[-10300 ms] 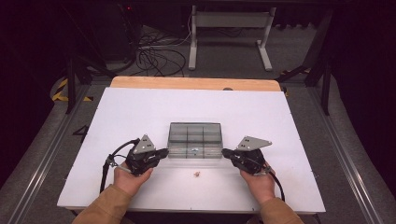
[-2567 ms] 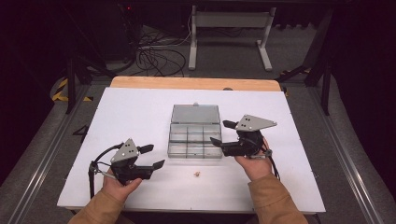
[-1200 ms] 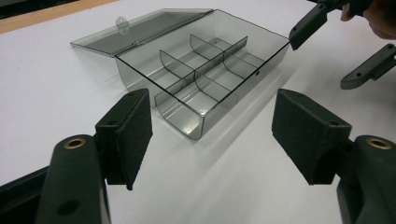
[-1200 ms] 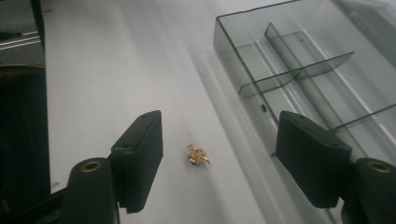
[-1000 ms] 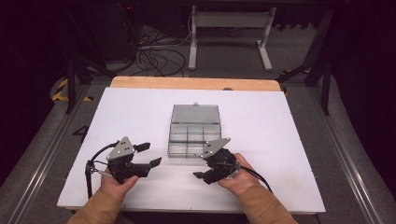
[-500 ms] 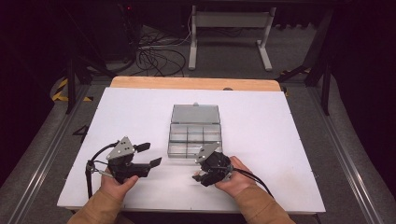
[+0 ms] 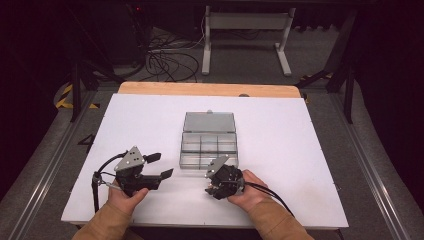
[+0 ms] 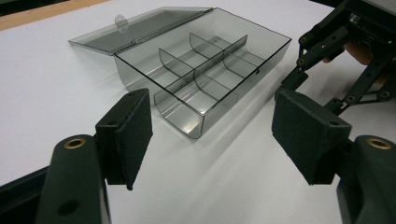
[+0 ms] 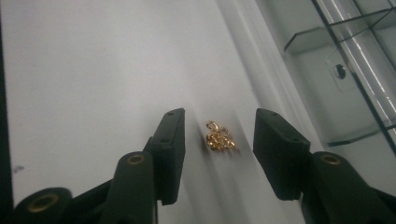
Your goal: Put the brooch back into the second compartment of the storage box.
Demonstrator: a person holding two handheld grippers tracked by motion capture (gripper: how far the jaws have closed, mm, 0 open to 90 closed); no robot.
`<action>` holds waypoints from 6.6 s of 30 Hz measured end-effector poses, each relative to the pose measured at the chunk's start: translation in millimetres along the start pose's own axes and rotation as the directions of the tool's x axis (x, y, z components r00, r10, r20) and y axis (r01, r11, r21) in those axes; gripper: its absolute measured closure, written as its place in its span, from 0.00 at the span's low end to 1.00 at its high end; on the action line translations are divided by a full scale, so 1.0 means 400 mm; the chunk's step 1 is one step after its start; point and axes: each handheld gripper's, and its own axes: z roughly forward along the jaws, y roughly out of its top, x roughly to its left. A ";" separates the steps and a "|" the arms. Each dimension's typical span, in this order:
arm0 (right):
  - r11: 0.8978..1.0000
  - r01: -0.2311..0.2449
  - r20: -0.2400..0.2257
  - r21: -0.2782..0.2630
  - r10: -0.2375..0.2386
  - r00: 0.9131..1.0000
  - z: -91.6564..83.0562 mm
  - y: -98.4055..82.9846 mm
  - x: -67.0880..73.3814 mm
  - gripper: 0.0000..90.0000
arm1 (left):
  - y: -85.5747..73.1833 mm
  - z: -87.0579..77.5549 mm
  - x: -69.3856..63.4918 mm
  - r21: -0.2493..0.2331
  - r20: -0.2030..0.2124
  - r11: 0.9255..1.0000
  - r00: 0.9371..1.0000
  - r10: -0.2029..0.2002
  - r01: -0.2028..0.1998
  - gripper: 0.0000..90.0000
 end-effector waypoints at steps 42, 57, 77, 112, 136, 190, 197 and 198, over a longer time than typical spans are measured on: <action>0.998 -0.001 -0.009 -0.065 0.000 1.000 -0.043 0.007 0.003 0.91 | 0.001 0.000 -0.001 -0.003 -0.004 1.000 1.000 0.004 -0.004 0.33; 0.996 0.004 -0.001 -0.089 -0.004 1.000 -0.061 0.009 0.003 0.90 | 0.001 -0.001 -0.001 -0.003 -0.007 1.000 1.000 0.006 -0.006 0.33; 0.978 -0.025 0.048 -0.206 0.035 0.998 -0.157 0.017 -0.033 0.90 | 0.000 0.002 -0.002 0.003 -0.007 1.000 1.000 -0.004 0.004 0.33; 0.955 -0.170 0.105 -0.243 0.200 0.974 -0.155 0.128 -0.173 0.90 | -0.001 0.000 0.001 -0.003 -0.008 1.000 1.000 -0.007 0.007 0.33; 0.932 -0.245 0.196 -0.266 0.301 0.933 -0.097 0.124 -0.220 0.89 | -0.001 0.000 0.001 -0.001 -0.007 1.000 1.000 -0.004 0.004 0.33; 0.948 -0.309 0.119 -0.070 0.316 0.941 0.038 0.110 -0.274 0.89 | -0.001 0.001 0.002 0.006 -0.004 1.000 1.000 0.001 -0.001 0.33; 0.951 -0.302 0.124 -0.069 0.309 0.943 0.039 0.110 -0.276 0.83 | -0.001 0.000 0.003 0.006 -0.001 1.000 1.000 0.000 0.000 0.33; 0.951 -0.300 0.129 -0.076 0.307 0.943 0.039 0.110 -0.275 0.79 | -0.001 0.000 0.003 0.007 -0.001 1.000 1.000 0.001 0.000 0.33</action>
